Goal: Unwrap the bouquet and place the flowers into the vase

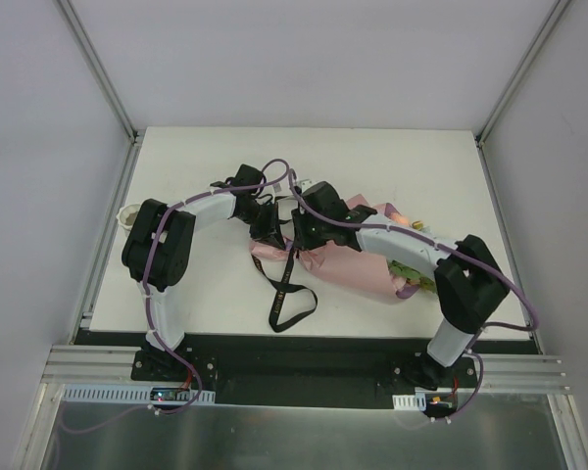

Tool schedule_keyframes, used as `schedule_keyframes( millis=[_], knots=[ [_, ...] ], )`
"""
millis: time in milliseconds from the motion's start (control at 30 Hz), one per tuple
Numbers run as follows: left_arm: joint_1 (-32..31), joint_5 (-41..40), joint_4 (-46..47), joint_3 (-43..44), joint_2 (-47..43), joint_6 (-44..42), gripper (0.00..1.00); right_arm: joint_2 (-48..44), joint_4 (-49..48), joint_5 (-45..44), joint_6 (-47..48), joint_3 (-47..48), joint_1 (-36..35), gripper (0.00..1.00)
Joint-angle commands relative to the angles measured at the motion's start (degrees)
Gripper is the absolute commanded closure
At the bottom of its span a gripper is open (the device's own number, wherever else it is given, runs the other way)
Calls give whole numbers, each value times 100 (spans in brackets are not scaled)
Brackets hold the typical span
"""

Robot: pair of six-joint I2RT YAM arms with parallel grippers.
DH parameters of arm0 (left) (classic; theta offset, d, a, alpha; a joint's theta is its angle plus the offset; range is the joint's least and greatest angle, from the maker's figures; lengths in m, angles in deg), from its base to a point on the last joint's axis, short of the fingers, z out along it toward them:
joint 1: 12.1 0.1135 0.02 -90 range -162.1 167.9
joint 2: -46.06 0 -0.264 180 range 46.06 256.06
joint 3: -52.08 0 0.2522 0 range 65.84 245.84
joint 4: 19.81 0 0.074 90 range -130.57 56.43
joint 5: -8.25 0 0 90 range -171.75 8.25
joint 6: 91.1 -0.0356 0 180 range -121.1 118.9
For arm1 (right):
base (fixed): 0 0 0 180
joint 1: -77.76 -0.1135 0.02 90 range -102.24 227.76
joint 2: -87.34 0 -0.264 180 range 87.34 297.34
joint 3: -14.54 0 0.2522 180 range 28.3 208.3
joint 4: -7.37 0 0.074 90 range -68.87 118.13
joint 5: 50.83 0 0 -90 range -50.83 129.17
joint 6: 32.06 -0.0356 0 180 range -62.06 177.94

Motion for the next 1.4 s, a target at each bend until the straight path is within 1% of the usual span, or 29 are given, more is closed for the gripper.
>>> schedule_keyframes(
  millis=[0, 100, 167, 233, 700, 867, 900, 967, 1000, 1033, 1133, 1167, 1200, 1233, 1267, 1300, 1333, 1367],
  knots=[
    [-20, -113, -170, 88, 60, -116, 100, 403, -331, -304, -164, 170, 34, 77],
    [-20, -95, -162, 97, 42, -116, 100, 535, -393, -365, -199, 196, 34, 78],
    [-20, -95, -170, 114, 42, -125, 100, 597, -393, -410, -190, 196, 34, 82],
    [-20, -104, -170, 105, 34, -125, 100, 623, -411, -638, -182, 187, 34, 83],
    [-20, -104, -170, 97, 34, -125, 100, 1054, -569, -515, -234, 267, 34, 83],
    [-20, -104, -170, 88, 69, -107, 100, 1133, -762, -498, -296, 249, 34, 83],
    [-20, -104, -170, 88, 69, -107, 100, 1142, -788, -315, -313, 232, 43, 84],
    [-20, -121, -170, 88, 69, -116, 100, 1116, -902, -287, -383, 162, 69, 90],
    [-20, -121, -170, 88, 69, -125, 100, 1081, -964, -278, -410, 109, 78, 98],
    [-20, -130, -170, 79, 69, -116, 100, 994, -1034, -234, -453, 39, 87, 99],
    [-20, -165, -170, 79, 95, -116, 100, 633, -1350, -51, -655, -321, 165, 99],
    [-20, -174, -170, 79, 104, -99, 100, 510, -1630, 38, -726, -444, 235, 99],
    [-20, -174, -170, 70, 121, -90, 100, 266, -1798, 160, -927, -759, 288, 99],
    [-20, -183, -170, 70, 130, -90, 100, 141, -2017, 492, -1050, -936, 350, 99],
    [-20, -183, -162, 70, 148, -90, 100, 36, -2611, 722, -1191, -1164, 533, 99],
    [-20, -183, -170, 70, 157, -90, 100, -105, -2965, 959, -1514, -1523, 613, 99],
    [-20, -192, -170, 70, 165, -90, 100, -150, -3273, 1318, -1613, -1683, 692, 99],
    [-29, -192, -162, 70, 174, -90, 100, -185, -3676, 1444, -1666, -1763, 780, 99]
  ],
)
